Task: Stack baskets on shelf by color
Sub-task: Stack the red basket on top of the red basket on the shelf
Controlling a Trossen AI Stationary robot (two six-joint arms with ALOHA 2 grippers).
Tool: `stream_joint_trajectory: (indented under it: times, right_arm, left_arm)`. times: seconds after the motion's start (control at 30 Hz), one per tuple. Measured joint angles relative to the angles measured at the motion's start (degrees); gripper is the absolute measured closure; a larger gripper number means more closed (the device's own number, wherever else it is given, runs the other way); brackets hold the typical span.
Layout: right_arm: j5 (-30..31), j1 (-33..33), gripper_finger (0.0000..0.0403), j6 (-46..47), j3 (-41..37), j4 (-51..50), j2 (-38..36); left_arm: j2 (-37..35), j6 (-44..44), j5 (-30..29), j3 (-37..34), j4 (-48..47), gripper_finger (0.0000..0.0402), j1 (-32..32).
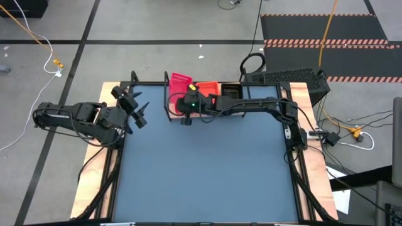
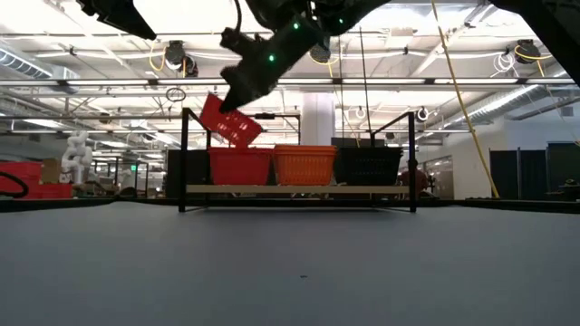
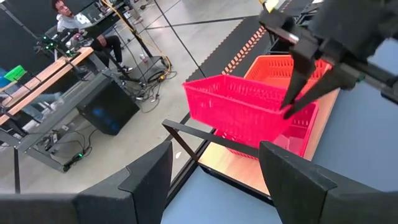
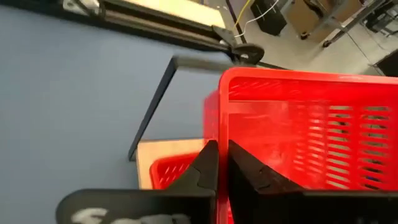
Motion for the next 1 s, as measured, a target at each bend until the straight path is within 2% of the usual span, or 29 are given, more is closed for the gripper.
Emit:
stream_joint_trajectory:
  times: [0.17,0.37,1.0]
  right_arm:
    - [0.84,0.04,0.0398,2.15,4.95,-7.15,-0.08]
    - [0.9,0.04,0.0399,4.22,5.51,-15.24,-0.01]
    - [0.65,0.31,0.0395,2.58,4.91,-16.99,0.39]
  left_arm:
    - [0.0,0.0,0.02,0.0,0.02,0.016,0.0]
    - [0.02,-0.03,0.02,0.0,0.06,0.016,0.0]
    - [0.02,-0.09,0.0,0.0,0.04,0.016,0.0]
